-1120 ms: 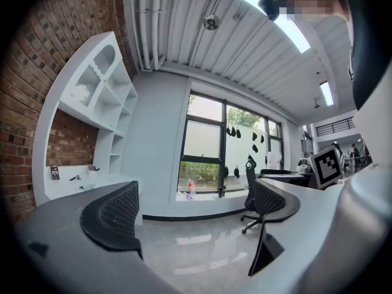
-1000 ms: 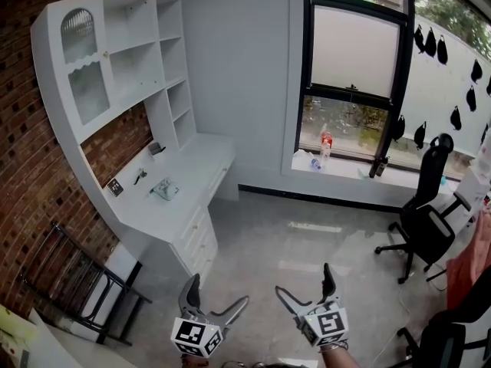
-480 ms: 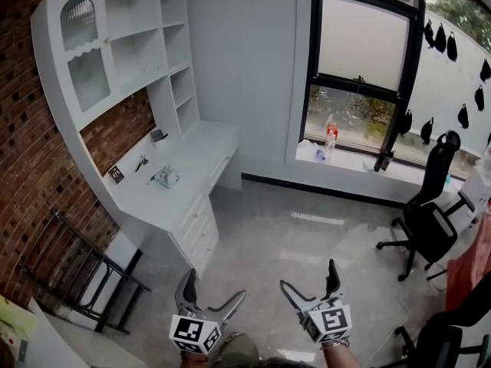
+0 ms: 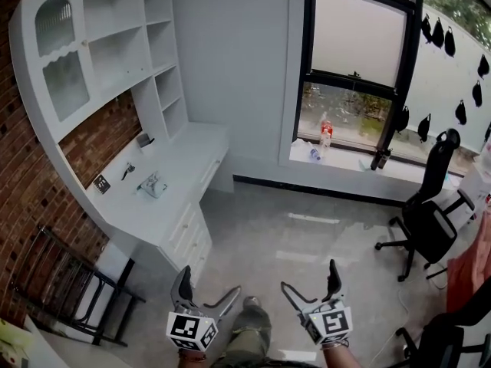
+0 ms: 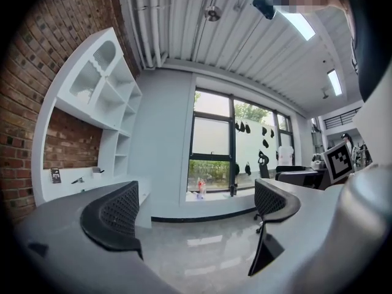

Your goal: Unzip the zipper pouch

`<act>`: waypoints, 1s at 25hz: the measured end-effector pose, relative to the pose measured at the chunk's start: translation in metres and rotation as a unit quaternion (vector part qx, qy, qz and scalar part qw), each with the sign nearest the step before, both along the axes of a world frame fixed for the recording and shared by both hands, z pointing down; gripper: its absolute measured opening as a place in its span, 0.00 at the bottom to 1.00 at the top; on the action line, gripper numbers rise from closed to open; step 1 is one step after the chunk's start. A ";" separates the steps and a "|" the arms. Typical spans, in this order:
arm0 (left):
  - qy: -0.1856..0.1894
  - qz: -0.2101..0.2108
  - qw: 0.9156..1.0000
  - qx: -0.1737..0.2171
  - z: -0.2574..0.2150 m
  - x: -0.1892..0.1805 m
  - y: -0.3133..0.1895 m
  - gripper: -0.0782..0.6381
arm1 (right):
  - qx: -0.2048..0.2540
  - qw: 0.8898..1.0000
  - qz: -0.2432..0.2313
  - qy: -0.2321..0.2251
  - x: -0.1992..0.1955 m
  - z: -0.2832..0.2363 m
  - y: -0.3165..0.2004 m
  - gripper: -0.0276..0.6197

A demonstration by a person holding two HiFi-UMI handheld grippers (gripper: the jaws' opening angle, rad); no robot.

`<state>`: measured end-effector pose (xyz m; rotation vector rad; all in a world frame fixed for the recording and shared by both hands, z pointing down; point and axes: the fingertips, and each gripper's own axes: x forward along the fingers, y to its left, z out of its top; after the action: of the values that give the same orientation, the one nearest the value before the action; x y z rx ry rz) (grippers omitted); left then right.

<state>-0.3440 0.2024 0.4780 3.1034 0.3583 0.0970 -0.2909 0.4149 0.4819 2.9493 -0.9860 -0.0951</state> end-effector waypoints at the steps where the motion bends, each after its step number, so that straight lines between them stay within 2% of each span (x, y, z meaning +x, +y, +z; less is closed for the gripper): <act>1: -0.001 0.003 1.000 -0.001 0.002 0.016 -0.001 0.88 | -0.003 1.000 0.002 0.005 0.014 0.001 -0.002 0.92; 5: -0.016 0.015 1.000 0.006 0.012 0.075 -0.010 0.88 | 0.009 1.000 0.012 -0.015 0.074 0.004 -0.017 0.92; 8: -0.017 0.026 1.000 0.002 0.009 0.125 -0.017 0.88 | 0.003 1.000 0.020 -0.004 0.126 -0.002 -0.026 0.92; 16: 0.016 0.031 0.999 0.013 -0.021 0.245 -0.037 0.88 | 0.000 1.000 0.021 -0.009 0.237 -0.013 -0.056 0.92; 21: 0.011 0.025 1.000 0.013 -0.020 0.299 -0.059 0.88 | -0.001 1.000 0.017 -0.008 0.297 -0.015 -0.075 0.91; 25: 0.007 0.019 1.000 0.010 -0.015 0.327 -0.078 0.88 | 0.002 1.000 0.015 -0.003 0.333 -0.017 -0.092 0.91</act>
<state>-0.0169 0.1244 0.4628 3.1192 0.4195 0.0803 0.0425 0.3226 0.4651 2.9686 -0.9442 -0.0887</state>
